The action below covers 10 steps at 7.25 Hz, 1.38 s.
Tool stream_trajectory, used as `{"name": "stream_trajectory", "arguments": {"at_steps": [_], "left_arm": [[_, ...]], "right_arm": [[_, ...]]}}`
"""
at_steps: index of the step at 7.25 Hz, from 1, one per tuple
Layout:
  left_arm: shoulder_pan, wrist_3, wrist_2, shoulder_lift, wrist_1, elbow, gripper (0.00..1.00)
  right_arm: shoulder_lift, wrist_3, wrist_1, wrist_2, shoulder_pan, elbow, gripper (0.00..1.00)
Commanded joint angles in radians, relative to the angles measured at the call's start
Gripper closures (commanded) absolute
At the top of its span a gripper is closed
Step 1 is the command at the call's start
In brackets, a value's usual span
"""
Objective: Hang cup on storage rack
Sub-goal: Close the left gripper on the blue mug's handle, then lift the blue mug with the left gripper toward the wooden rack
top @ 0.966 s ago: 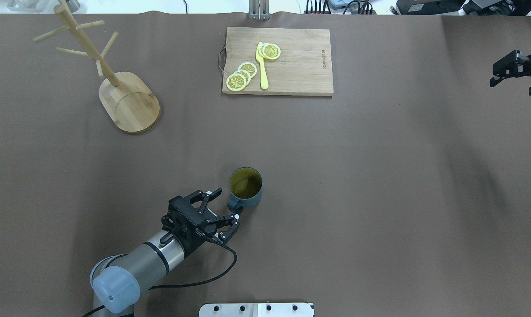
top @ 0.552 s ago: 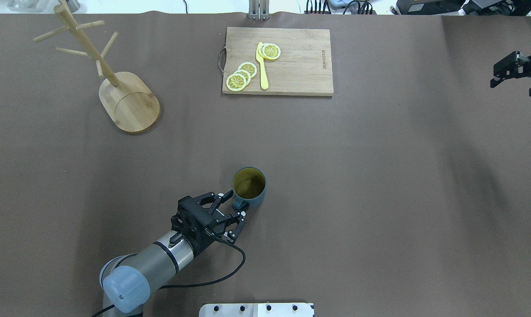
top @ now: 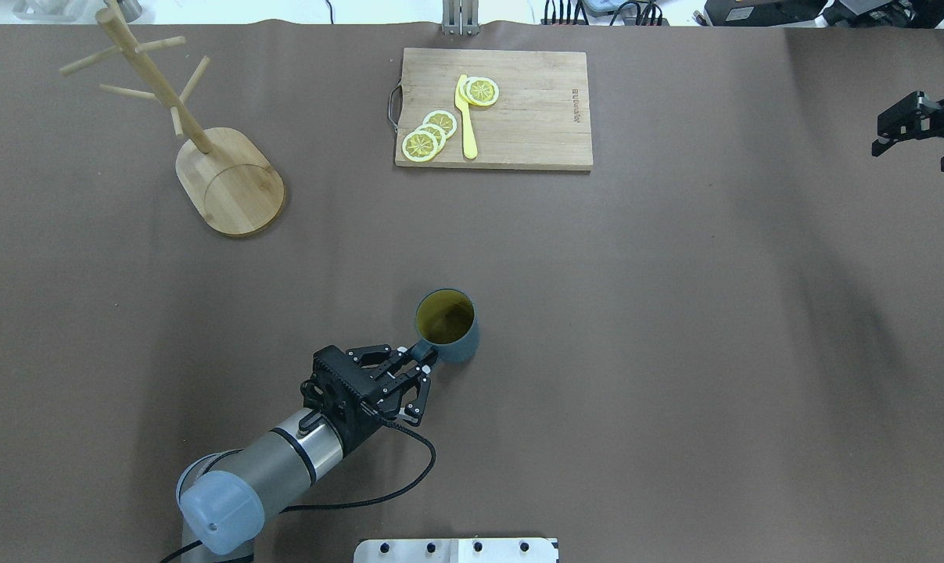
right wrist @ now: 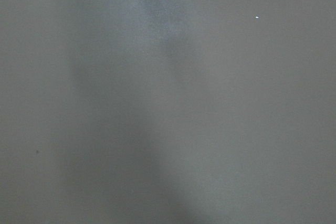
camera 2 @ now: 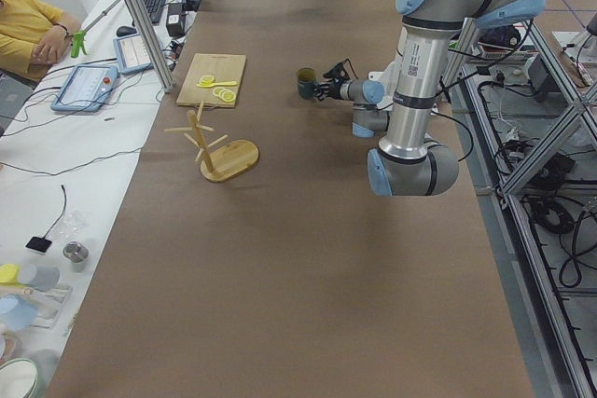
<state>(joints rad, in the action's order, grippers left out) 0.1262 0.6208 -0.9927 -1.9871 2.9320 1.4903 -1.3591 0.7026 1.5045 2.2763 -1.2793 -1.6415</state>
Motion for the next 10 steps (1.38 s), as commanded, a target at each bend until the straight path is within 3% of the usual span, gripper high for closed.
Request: {"name": "stream_trajectory", "arguments": {"at_steps": [1, 2, 3, 5, 6, 7, 8, 10], "left_arm": [[0.047, 0.094, -0.004, 0.001, 0.066, 0.01, 1.0], [0.1, 0.212, -0.042, 0.001, 0.152, 0.011, 1.0], [0.183, 0.464, -0.137, -0.001, 0.173, 0.013, 1.0], [0.356, 0.908, -0.232, -0.002, 0.203, 0.014, 1.0], [0.465, 1.039, -0.321, -0.001, 0.203, 0.013, 1.0], [0.592, 1.296, -0.436, -0.001, 0.203, 0.002, 1.0], [0.675, 1.559, -0.482, -0.001, 0.225, -0.022, 1.0], [0.777, 1.873, -0.593, -0.002, 0.405, -0.169, 1.0]], "right_arm": [[0.003, -0.002, -0.001, -0.001, 0.0, 0.0, 0.0], [0.003, -0.002, -0.001, -0.001, 0.0, 0.0, 0.0], [0.003, -0.002, -0.001, -0.001, 0.0, -0.003, 0.0], [0.0, 0.002, -0.001, 0.0, 0.0, -0.024, 0.0], [0.0, 0.003, -0.001, -0.001, 0.0, -0.031, 0.0], [0.002, 0.003, -0.001, -0.001, 0.0, -0.031, 0.0], [0.003, 0.003, -0.001, -0.001, 0.0, -0.032, 0.0], [0.006, 0.002, -0.001, -0.012, 0.0, -0.026, 0.0]]}}
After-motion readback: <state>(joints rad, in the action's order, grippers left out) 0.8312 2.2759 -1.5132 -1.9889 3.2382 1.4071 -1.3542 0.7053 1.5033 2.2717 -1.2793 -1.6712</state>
